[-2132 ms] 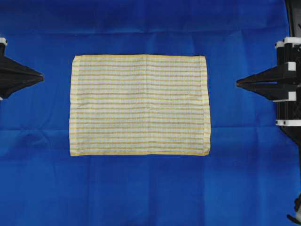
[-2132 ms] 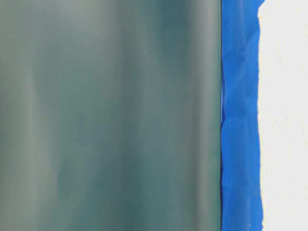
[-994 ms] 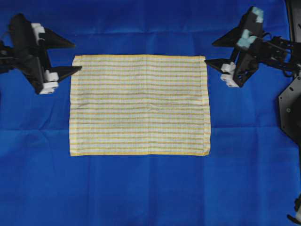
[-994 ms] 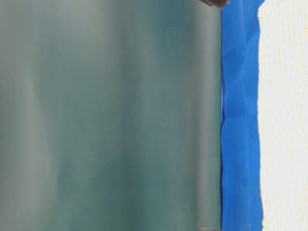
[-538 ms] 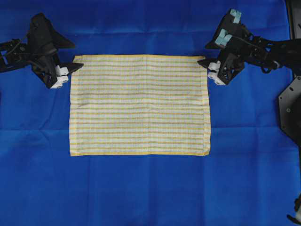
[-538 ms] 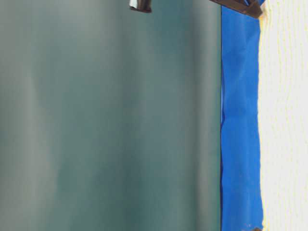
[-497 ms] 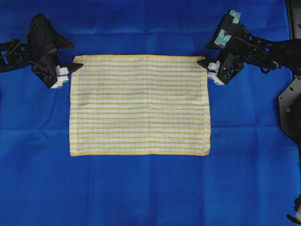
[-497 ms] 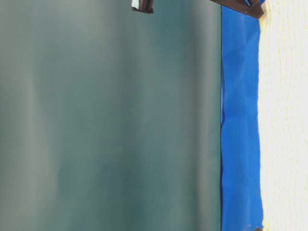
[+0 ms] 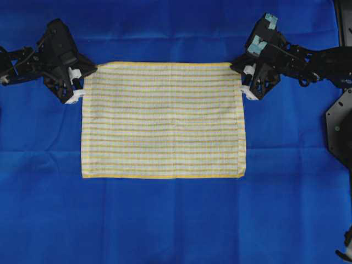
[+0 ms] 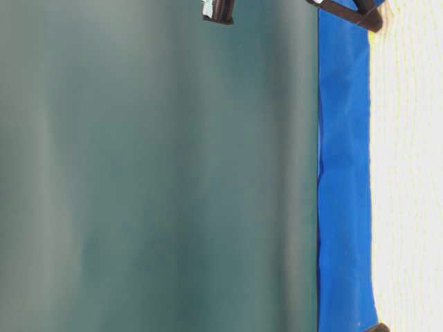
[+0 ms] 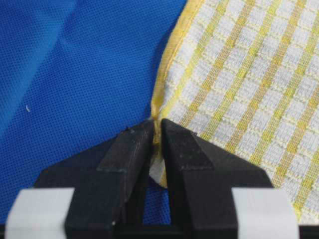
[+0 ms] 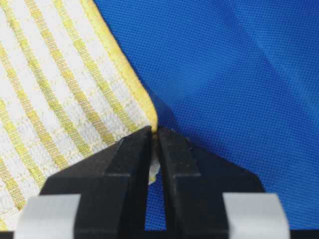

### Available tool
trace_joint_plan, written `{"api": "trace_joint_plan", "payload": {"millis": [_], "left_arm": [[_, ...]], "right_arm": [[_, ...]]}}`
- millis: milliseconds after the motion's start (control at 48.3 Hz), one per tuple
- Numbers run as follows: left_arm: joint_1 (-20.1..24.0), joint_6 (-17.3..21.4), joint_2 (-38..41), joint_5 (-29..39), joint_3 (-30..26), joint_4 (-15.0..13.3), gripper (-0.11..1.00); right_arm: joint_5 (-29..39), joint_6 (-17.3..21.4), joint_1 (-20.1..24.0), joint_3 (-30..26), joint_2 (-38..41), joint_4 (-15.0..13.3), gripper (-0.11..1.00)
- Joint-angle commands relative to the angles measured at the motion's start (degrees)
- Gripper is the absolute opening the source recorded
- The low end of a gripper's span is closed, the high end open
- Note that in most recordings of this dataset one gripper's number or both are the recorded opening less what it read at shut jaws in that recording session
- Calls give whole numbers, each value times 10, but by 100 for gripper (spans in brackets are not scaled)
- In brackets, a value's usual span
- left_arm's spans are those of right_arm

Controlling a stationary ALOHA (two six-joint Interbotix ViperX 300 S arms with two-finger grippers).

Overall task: Fold the yellow towel.
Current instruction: 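Lift the far corners and fold them toward the near edge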

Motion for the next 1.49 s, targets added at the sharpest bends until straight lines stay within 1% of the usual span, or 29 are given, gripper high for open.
{"api": "trace_joint_plan", "payload": {"millis": [0,269,414,538,621,766,1014,1138,1242,1470], "left_arm": [[3,1,0,5,-4,-1,5],[3,3,-13,14,-20,-2,5],[3,3,-43,48,-31,-2,5],[3,3,-83,86,-33,-1,5],[1,3,-108,99,-33,-2,5],[-2,4,-132,104,-28,-2,5],[-16,1,-134,110,-26,-1,5],[-37,-5,-141,113,-21,-1,5],[-62,-18,-150,118,-14,-1,5],[-129,-63,-193,125,11,-2,5]], "right_arm": [[-2,-1,-3,-4,-2,3,4],[7,0,-3,-5,-21,8,4],[29,0,-3,-8,-54,9,4],[45,-1,-3,-8,-83,8,4],[50,-2,-3,-8,-97,8,4],[51,-2,-3,-8,-100,9,4],[61,-1,1,-8,-105,9,4],[79,1,15,-4,-118,9,4],[91,9,40,1,-136,12,4],[99,42,105,19,-178,16,4]]}}
